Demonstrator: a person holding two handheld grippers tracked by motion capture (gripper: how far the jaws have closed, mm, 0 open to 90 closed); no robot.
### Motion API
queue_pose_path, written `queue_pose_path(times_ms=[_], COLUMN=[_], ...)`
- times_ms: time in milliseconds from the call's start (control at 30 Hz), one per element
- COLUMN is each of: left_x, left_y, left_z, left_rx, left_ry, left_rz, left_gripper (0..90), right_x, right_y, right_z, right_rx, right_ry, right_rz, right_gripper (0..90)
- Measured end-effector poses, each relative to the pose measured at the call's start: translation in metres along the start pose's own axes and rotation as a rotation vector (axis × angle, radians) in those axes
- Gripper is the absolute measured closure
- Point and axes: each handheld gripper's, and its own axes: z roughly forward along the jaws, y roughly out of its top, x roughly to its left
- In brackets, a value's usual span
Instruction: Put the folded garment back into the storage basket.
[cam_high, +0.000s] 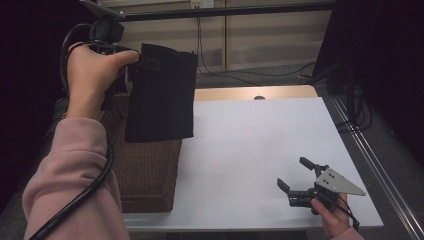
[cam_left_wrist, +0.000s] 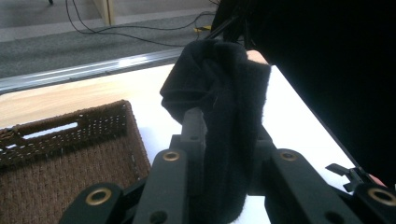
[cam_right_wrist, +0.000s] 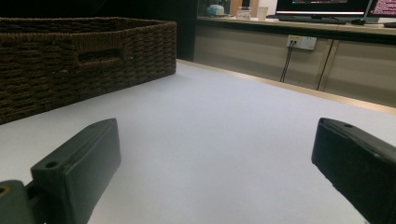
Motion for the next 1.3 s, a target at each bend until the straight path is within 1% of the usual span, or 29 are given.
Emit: queue_pose_path(times_ms=[33, 67, 100, 133, 167, 200, 367, 433, 467, 533, 567, 600, 733, 767, 833, 867, 900, 933, 967, 1033, 1067, 1133, 1167, 1200, 1233, 1300], left_x=[0.0, 0.002, 0.003, 0.003, 0.004, 0.005, 0.008, 0.01, 0.013, 0.014, 0.015, 0.015, 0.019, 0.02, 0.022, 0.023, 0.023, 0.024, 0.025, 0.026, 0.027, 0.028, 0.029, 0.03, 0.031, 0.032], left_y=[-0.001, -0.001, -0.001, -0.002, -0.002, -0.002, -0.004, -0.005, -0.007, -0.007, -0.008, -0.008, -0.01, -0.011, -0.013, -0.013, -0.014, -0.014, -0.015, -0.015, -0.016, -0.017, -0.018, -0.018, -0.019, -0.02], left_z=[-0.001, -0.003, -0.004, -0.005, -0.006, -0.007, -0.01, -0.011, -0.013, -0.014, -0.015, -0.016, -0.019, -0.02, -0.021, -0.022, -0.023, -0.023, -0.024, -0.025, -0.026, -0.026, -0.027, -0.028, -0.028, -0.03], left_rx=[-0.002, 0.002, 0.003, -0.003, 0.0, -0.002, 0.004, 0.003, 0.001, 0.003, 0.006, 0.004, 0.0, 0.006, 0.0, 0.001, -0.001, 0.005, 0.004, 0.001, 0.0, 0.001, 0.0, 0.001, 0.004, -0.002], left_ry=[0.006, 0.003, -0.001, 0.005, 0.007, 0.006, 0.018, 0.015, 0.02, 0.026, 0.022, 0.033, 0.04, 0.038, 0.043, 0.045, 0.049, 0.047, 0.051, 0.052, 0.05, 0.051, 0.053, 0.057, 0.056, 0.059], left_rz=[-0.013, 0.003, 0.003, -0.009, -0.009, -0.007, -0.022, -0.026, -0.028, -0.028, -0.028, -0.03, -0.037, -0.04, -0.045, -0.042, -0.045, -0.041, -0.044, -0.047, -0.051, -0.05, -0.05, -0.051, -0.052, -0.056], left_gripper=[75.5, 75.5, 75.5, 75.5, 75.5, 75.6, 75.5, 75.5, 75.5, 75.6, 75.5, 75.5, 75.5, 75.5, 75.5, 75.5, 75.5, 75.5, 75.5, 75.5, 75.5, 75.5, 75.5, 75.5, 75.5, 75.5], right_x=[0.0, 0.0, 0.0, 0.0, 0.001, 0.0, 0.0, 0.001, 0.0, 0.0, 0.0, 0.0, 0.0, 0.0, 0.0, 0.0, 0.0, 0.001, 0.0, 0.0, 0.0, 0.0, 0.0, 0.001, 0.0, 0.0], right_y=[0.0, 0.0, 0.0, 0.0, 0.0, 0.0, 0.0, 0.0, 0.0, 0.0, 0.0, 0.0, 0.0, 0.0, 0.0, 0.0, 0.0, 0.0, 0.0, 0.0, 0.0, 0.0, 0.0, 0.0, 0.0, 0.0], right_z=[0.0, 0.0, -0.001, -0.001, -0.001, -0.001, -0.001, -0.001, -0.001, -0.001, -0.001, -0.001, -0.001, -0.001, -0.001, -0.001, 0.0, 0.0, 0.0, -0.001, -0.001, -0.001, -0.001, -0.001, -0.001, -0.001], right_rx=[0.003, 0.01, 0.014, 0.015, 0.016, 0.012, 0.014, 0.015, 0.01, 0.009, 0.014, 0.014, 0.012, 0.014, 0.01, 0.01, 0.004, 0.001, 0.002, 0.012, 0.015, 0.01, 0.015, 0.015, 0.013, 0.011], right_ry=[-0.001, -0.008, -0.013, -0.01, -0.012, -0.012, -0.015, -0.015, -0.01, -0.013, -0.014, -0.014, -0.016, -0.014, -0.012, -0.013, -0.006, 0.0, -0.007, -0.013, -0.014, -0.016, -0.013, -0.014, -0.011, -0.013], right_rz=[0.0, -0.006, -0.01, -0.012, -0.008, -0.017, -0.014, -0.005, -0.025, -0.024, -0.013, -0.009, -0.018, -0.019, -0.024, -0.025, -0.024, -0.013, -0.024, -0.025, -0.017, -0.024, -0.009, -0.008, -0.019, -0.025], right_gripper=[1.3, 1.3, 1.3, 1.3, 1.3, 1.3, 1.3, 1.3, 1.3, 1.3, 1.3, 1.3, 1.3, 1.3, 1.3, 1.3, 1.3, 1.3, 1.3, 1.3, 1.3, 1.3, 1.3, 1.3, 1.3, 1.3])
